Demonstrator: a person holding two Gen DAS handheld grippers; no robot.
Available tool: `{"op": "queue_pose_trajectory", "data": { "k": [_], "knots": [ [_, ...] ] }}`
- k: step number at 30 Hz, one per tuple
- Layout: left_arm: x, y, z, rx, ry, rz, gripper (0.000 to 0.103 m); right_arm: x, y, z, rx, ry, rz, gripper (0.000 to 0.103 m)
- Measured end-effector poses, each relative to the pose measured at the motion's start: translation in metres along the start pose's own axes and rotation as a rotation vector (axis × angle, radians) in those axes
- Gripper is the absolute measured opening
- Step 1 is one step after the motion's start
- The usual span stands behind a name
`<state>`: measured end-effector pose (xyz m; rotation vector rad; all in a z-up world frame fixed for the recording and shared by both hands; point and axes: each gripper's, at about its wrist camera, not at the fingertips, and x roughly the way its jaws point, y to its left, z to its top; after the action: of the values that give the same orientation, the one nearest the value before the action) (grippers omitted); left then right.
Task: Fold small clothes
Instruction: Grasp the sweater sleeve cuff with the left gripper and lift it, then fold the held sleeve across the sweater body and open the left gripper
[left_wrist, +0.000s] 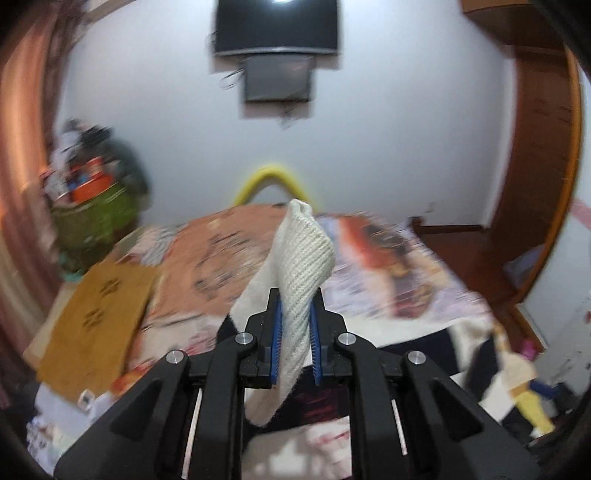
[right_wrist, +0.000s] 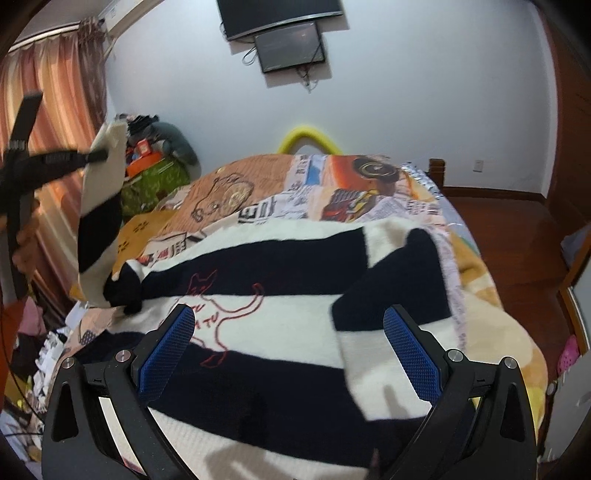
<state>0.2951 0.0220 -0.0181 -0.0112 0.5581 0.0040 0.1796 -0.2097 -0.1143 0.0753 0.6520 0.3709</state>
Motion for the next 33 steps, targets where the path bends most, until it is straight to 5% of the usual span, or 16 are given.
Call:
{"op": "queue_pose_trajectory", "data": {
  "k": [6, 14, 17, 18, 21, 28, 33],
  "knots": [
    [0.023, -0.088, 0.012, 0.098, 0.014, -0.151, 0.013, -0.011, -0.014, 0.005, 0.019, -0.032, -0.034, 0.101],
    [0.086, -0.139, -0.043, 0.149, 0.250, -0.255, 0.014, -0.013, -0.027, 0.005, 0.022, -0.032, -0.070, 0.101],
    [0.097, -0.149, -0.063, 0.205, 0.301, -0.248, 0.025, -0.010, -0.028, 0.005, 0.017, -0.022, -0.076, 0.101],
    [0.098, -0.150, -0.066, 0.217, 0.309, -0.251, 0.036, -0.008, -0.028, 0.005, 0.016, -0.017, -0.076, 0.101],
    [0.087, -0.143, -0.069, 0.221, 0.274, -0.252, 0.056, 0.000, -0.026, 0.006, 0.013, -0.007, -0.072, 0.101],
    [0.069, -0.078, -0.063, 0.189, 0.198, -0.144, 0.080, 0.015, -0.019, 0.013, -0.004, 0.008, -0.055, 0.101],
    [0.085, -0.009, -0.080, 0.136, 0.251, -0.007, 0.081, 0.036, -0.014, 0.029, -0.050, 0.017, -0.055, 0.097]
  ]
}}
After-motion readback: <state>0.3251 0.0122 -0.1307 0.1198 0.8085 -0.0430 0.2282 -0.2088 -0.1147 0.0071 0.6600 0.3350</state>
